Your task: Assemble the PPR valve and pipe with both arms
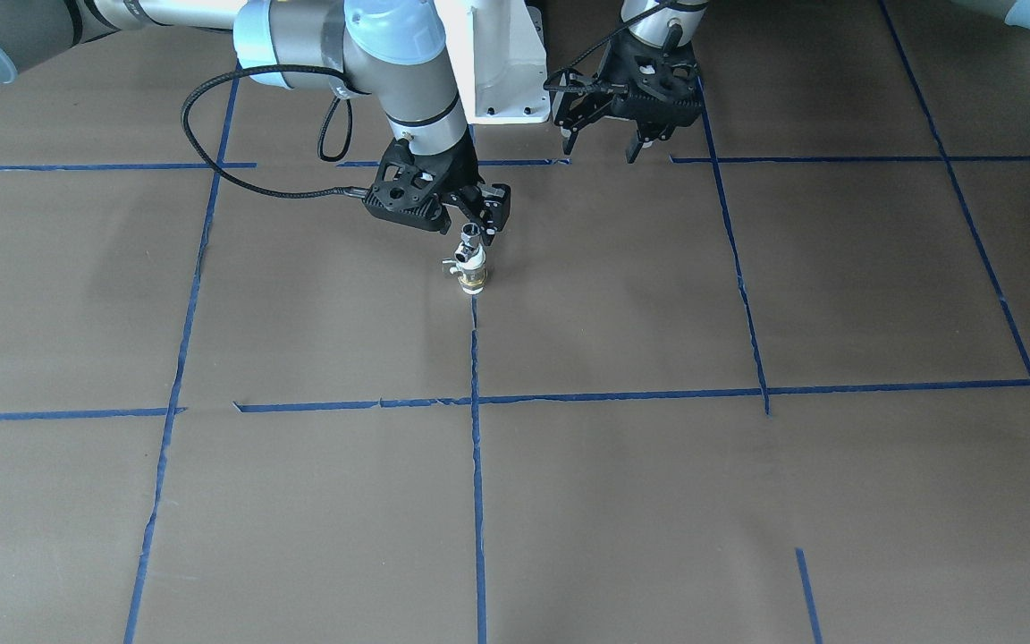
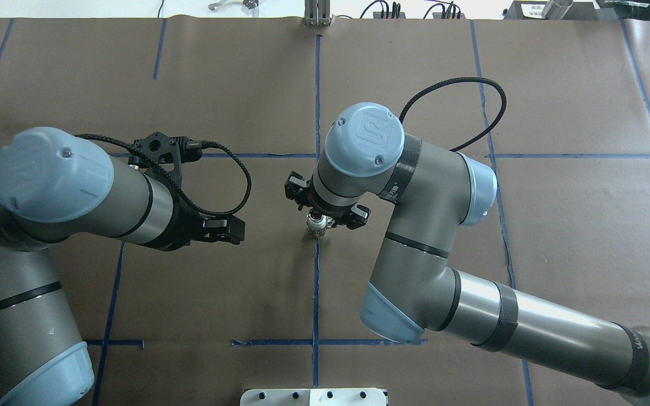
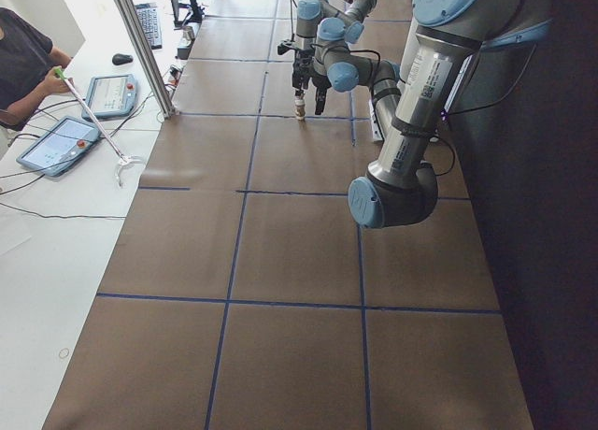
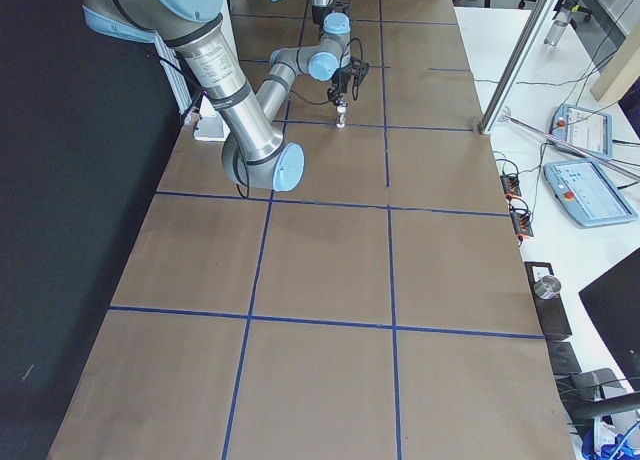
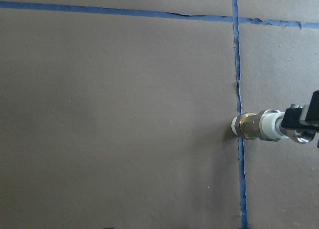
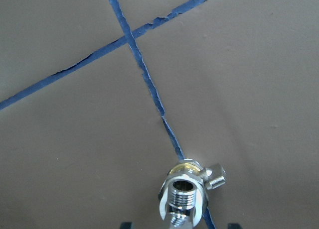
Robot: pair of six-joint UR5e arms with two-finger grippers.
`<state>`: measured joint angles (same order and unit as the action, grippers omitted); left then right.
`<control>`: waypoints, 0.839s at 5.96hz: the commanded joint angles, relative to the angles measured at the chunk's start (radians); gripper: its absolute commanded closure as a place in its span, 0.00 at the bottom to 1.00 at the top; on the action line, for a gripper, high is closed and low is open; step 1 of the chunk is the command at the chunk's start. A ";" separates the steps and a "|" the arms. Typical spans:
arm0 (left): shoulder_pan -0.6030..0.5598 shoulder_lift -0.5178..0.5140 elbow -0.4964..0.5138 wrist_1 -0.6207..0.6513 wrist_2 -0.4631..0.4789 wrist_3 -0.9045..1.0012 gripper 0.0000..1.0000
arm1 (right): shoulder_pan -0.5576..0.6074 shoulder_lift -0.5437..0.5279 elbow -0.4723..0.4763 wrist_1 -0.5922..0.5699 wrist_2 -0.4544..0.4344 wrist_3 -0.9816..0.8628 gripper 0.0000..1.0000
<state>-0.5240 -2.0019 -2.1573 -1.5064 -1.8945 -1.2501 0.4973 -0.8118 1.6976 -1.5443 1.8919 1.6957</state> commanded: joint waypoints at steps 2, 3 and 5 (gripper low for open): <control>-0.008 0.006 -0.004 0.000 0.000 0.008 0.13 | 0.042 -0.061 0.159 0.006 0.012 -0.001 0.00; -0.010 0.064 -0.015 0.000 -0.003 0.009 0.13 | 0.079 -0.175 0.291 0.006 0.039 -0.004 0.00; -0.017 0.185 -0.082 0.000 -0.002 0.050 0.13 | 0.197 -0.449 0.447 0.009 0.070 -0.263 0.00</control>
<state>-0.5381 -1.8769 -2.2059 -1.5063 -1.8969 -1.2244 0.6360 -1.1300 2.0842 -1.5385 1.9449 1.5866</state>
